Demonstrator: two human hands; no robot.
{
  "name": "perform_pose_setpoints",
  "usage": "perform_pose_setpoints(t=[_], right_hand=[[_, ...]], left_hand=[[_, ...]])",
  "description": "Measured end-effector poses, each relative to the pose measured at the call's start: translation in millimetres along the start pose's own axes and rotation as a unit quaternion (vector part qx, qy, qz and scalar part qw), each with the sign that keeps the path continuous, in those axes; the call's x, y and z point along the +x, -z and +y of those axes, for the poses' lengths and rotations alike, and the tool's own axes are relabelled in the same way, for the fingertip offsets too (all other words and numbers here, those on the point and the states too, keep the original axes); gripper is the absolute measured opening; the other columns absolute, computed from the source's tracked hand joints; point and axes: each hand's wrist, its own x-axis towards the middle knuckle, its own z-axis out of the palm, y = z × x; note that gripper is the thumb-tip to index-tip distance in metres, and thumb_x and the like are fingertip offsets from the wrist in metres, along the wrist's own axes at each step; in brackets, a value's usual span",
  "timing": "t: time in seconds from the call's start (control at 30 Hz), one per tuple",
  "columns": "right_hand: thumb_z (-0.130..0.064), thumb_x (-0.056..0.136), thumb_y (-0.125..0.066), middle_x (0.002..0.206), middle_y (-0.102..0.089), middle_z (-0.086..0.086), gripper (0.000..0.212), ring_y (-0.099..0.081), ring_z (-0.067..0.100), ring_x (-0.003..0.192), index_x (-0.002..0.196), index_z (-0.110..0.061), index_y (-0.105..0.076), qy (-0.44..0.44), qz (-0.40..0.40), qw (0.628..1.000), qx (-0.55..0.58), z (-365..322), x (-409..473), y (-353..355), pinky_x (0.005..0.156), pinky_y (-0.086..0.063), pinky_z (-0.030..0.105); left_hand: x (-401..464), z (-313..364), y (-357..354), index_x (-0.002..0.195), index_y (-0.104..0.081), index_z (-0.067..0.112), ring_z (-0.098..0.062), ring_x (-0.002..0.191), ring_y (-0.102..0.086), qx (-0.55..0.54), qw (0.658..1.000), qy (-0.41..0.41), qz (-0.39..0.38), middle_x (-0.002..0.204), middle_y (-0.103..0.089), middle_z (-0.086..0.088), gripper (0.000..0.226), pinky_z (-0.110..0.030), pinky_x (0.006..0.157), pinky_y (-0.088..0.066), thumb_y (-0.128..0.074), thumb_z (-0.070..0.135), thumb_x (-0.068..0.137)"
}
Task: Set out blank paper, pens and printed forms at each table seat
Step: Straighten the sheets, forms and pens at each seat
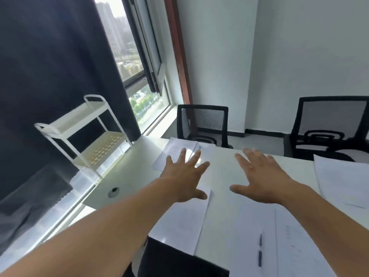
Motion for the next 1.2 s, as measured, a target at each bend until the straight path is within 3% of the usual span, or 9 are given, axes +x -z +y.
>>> perform_pose_setpoints(t=[0.2, 0.43, 0.77, 1.2], right_hand=[[-0.084, 0.096, -0.044, 0.182, 0.013, 0.002, 0.109, 0.012, 0.03, 0.168, 0.174, -0.027, 0.007, 0.037, 0.046, 0.998, -0.008, -52, 25, 44, 0.136, -0.002, 0.057], [-0.083, 0.096, -0.047, 0.182, 0.015, 0.003, 0.11, 0.014, 0.029, 0.168, 0.174, -0.027, 0.005, 0.044, 0.021, 0.999, -0.013, -106, 63, 43, 0.135, -0.003, 0.057], [-0.081, 0.096, -0.051, 0.182, 0.017, 0.002, 0.11, 0.017, 0.029, 0.168, 0.174, -0.026, 0.005, -0.041, -0.08, 0.996, 0.0, -188, 145, -32, 0.136, 0.0, 0.055], [-0.079, 0.098, -0.05, 0.182, 0.018, 0.003, 0.11, 0.017, 0.029, 0.168, 0.174, -0.024, 0.006, -0.095, -0.207, 0.973, 0.036, -230, 193, -138, 0.136, 0.0, 0.055]], left_hand=[[-32, -65, 24, 0.172, 0.001, 0.043, -0.048, 0.167, 0.008, -0.021, 0.998, 0.039, 0.032, 0.183, 0.017, 0.0, 0.11, -0.077, 0.127, -0.017, -0.062, 0.082, 0.091], [-33, -129, -2, 0.171, 0.001, 0.047, -0.047, 0.168, 0.003, -0.053, 0.998, 0.03, 0.032, 0.183, 0.017, 0.002, 0.113, -0.076, 0.128, -0.018, -0.065, 0.084, 0.087], [37, -215, -117, 0.172, 0.005, 0.045, -0.043, 0.168, 0.005, -0.098, 0.99, -0.098, -0.037, 0.182, 0.022, 0.003, 0.118, -0.072, 0.13, -0.018, -0.069, 0.081, 0.087], [101, -250, -234, 0.171, 0.008, 0.046, -0.041, 0.169, 0.007, -0.116, 0.968, -0.178, -0.133, 0.181, 0.022, 0.003, 0.123, -0.071, 0.131, -0.016, -0.075, 0.076, 0.085]])
